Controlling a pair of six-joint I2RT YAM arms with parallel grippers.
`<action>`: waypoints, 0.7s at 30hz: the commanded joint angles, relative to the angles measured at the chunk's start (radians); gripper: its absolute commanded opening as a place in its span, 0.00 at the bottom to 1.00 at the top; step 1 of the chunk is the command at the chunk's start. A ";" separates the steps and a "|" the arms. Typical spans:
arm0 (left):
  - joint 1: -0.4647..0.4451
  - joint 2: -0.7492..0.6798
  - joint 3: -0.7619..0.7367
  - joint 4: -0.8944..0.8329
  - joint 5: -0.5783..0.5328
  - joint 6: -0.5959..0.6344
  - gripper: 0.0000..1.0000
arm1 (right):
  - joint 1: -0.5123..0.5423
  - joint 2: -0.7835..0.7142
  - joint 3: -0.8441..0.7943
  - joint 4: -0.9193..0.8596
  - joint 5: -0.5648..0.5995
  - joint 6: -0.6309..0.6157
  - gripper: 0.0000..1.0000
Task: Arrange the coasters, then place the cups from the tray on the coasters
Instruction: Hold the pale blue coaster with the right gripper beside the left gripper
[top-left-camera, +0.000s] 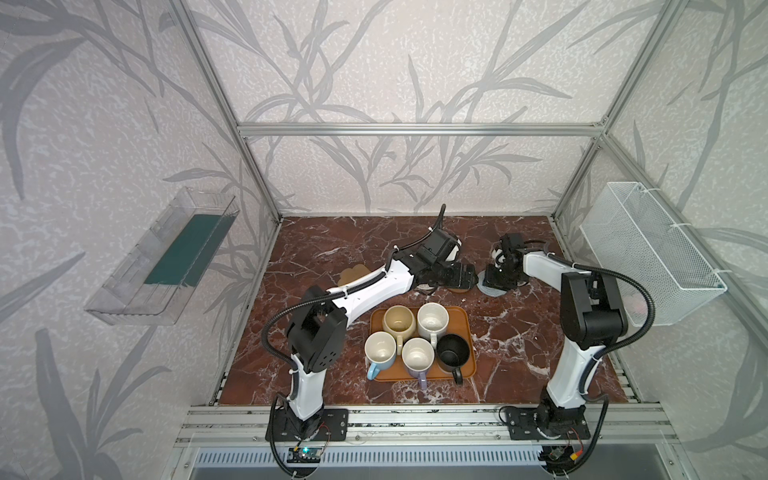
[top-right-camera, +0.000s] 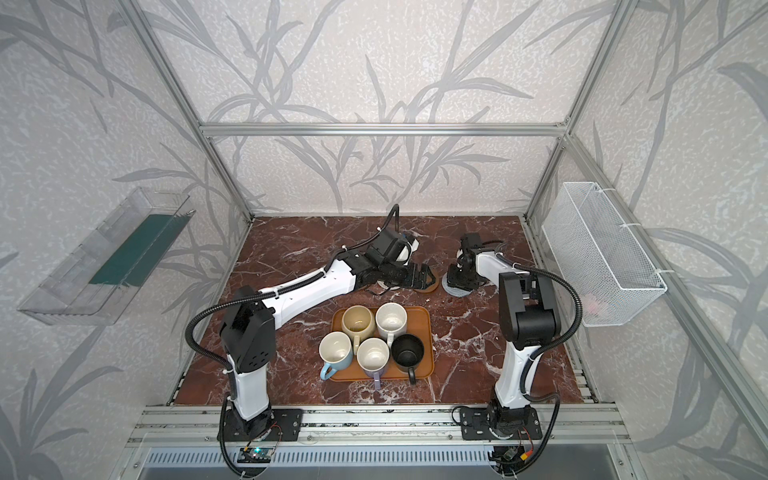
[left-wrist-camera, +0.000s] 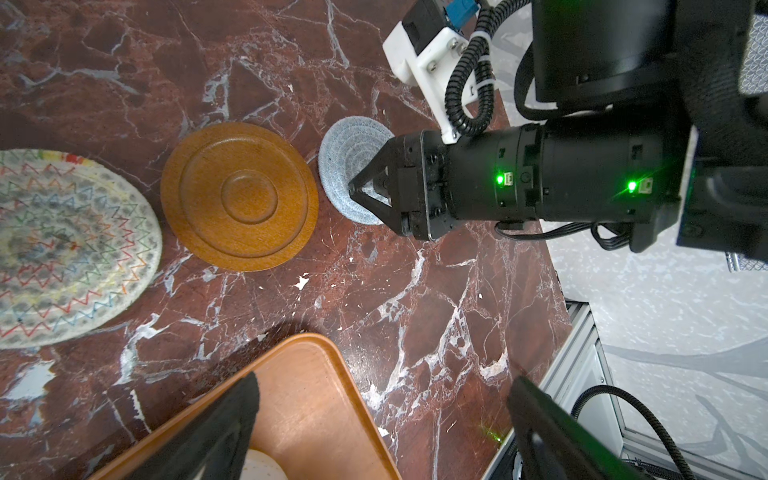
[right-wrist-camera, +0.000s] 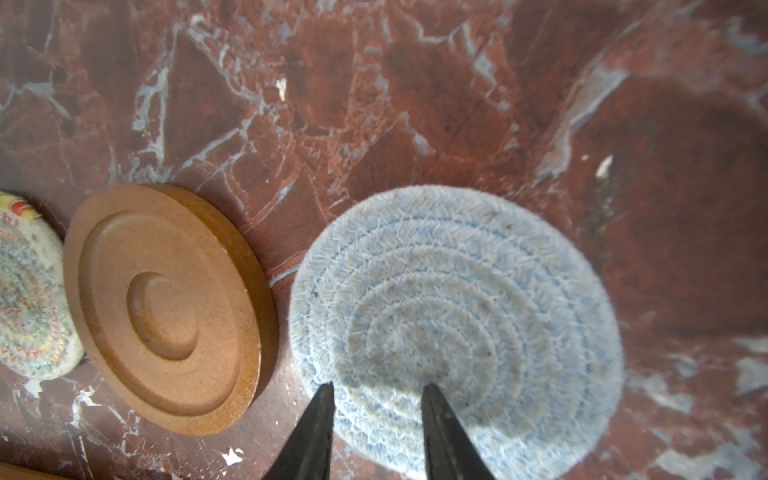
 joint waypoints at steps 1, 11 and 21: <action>0.001 -0.044 -0.011 0.012 -0.009 -0.005 0.96 | 0.009 0.017 -0.023 0.000 -0.012 -0.003 0.36; 0.001 -0.055 -0.018 0.010 -0.018 -0.004 0.96 | 0.015 -0.006 -0.025 -0.003 -0.009 -0.008 0.36; 0.001 -0.067 -0.017 -0.001 -0.026 0.000 0.96 | 0.016 -0.053 -0.019 0.005 0.001 -0.011 0.36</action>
